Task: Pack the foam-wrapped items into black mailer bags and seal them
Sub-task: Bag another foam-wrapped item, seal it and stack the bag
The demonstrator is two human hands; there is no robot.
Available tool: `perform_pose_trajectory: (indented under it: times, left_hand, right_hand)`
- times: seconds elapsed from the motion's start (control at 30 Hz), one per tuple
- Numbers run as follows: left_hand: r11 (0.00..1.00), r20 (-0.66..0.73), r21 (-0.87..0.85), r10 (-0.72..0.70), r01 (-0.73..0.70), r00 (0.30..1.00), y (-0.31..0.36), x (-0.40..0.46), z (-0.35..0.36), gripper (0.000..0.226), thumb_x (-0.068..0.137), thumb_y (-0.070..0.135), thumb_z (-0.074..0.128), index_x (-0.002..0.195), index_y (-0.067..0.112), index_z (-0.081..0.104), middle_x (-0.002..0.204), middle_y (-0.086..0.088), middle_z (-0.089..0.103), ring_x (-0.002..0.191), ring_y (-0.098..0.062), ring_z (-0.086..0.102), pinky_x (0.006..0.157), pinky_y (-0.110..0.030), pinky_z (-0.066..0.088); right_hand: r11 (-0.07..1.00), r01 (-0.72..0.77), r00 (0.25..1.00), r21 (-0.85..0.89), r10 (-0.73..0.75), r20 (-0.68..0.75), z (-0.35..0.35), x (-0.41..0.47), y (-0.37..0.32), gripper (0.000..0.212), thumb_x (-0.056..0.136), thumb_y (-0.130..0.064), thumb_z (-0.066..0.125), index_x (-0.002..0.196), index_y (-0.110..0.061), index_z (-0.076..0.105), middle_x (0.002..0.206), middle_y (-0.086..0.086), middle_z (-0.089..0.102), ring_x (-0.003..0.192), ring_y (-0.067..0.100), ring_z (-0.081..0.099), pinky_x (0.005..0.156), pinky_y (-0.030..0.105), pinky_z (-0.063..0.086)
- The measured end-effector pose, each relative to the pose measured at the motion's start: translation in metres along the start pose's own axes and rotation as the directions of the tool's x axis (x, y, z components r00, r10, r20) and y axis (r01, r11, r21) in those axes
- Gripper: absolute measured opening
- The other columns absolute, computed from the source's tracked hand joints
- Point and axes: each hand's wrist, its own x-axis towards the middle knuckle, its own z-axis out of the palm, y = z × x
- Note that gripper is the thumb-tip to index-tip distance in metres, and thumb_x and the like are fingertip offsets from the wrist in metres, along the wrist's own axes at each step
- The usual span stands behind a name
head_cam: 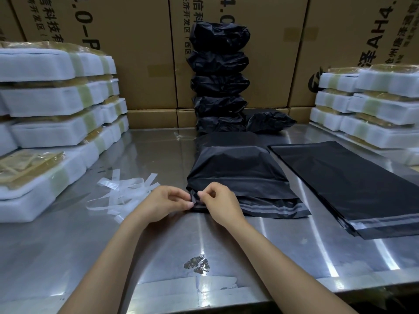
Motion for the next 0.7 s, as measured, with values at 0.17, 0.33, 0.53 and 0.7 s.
perform_pose_trajectory:
  times: [0.17,0.33,0.53,0.7]
  left_hand:
    - [1.000,0.013,-0.004,-0.008,0.008,1.000,0.000,0.000,0.000,0.012,0.077,0.015,0.078,0.082,0.016,0.067,0.075,-0.004,0.069,0.071,-0.019,0.056,0.063,-0.024,0.043]
    - [0.999,0.013,0.017,0.028,-0.028,1.000,-0.002,0.001,0.004,0.008,0.077,0.019,0.078,0.081,0.020,0.071,0.076,-0.006,0.073,0.072,-0.016,0.061,0.068,-0.024,0.046]
    - [0.999,0.012,-0.019,0.033,-0.033,0.999,-0.001,0.001,0.004,0.010,0.078,0.014,0.076,0.085,0.017,0.070,0.076,-0.003,0.073,0.073,-0.012,0.063,0.076,-0.027,0.047]
    - [1.000,0.038,-0.010,0.012,-0.012,0.999,0.002,-0.003,0.003,0.008,0.081,0.014,0.073,0.088,0.013,0.069,0.073,0.003,0.069,0.071,-0.010,0.059,0.068,-0.018,0.043]
  right_hand:
    - [0.996,-0.058,0.998,0.069,0.059,-0.020,-0.020,0.001,0.011,0.023,0.098,-0.034,0.048,0.081,-0.019,0.054,0.089,-0.009,0.067,0.086,0.013,0.060,0.071,0.026,0.042]
    - [0.997,-0.024,0.996,-0.079,0.031,0.086,-0.011,-0.003,0.006,0.036,0.078,-0.064,0.061,0.082,-0.028,0.062,0.081,-0.014,0.063,0.088,0.009,0.060,0.081,0.031,0.044]
    - [0.995,0.017,0.999,-0.099,-0.014,0.038,-0.007,-0.002,0.001,0.020,0.089,-0.043,0.060,0.075,-0.028,0.060,0.086,-0.010,0.068,0.092,0.013,0.061,0.087,0.035,0.040]
    - [0.740,-0.200,0.970,0.642,0.241,0.024,-0.041,0.005,0.012,0.022,0.099,-0.019,0.049,0.079,-0.015,0.054,0.082,0.002,0.068,0.082,0.016,0.063,0.066,0.021,0.046]
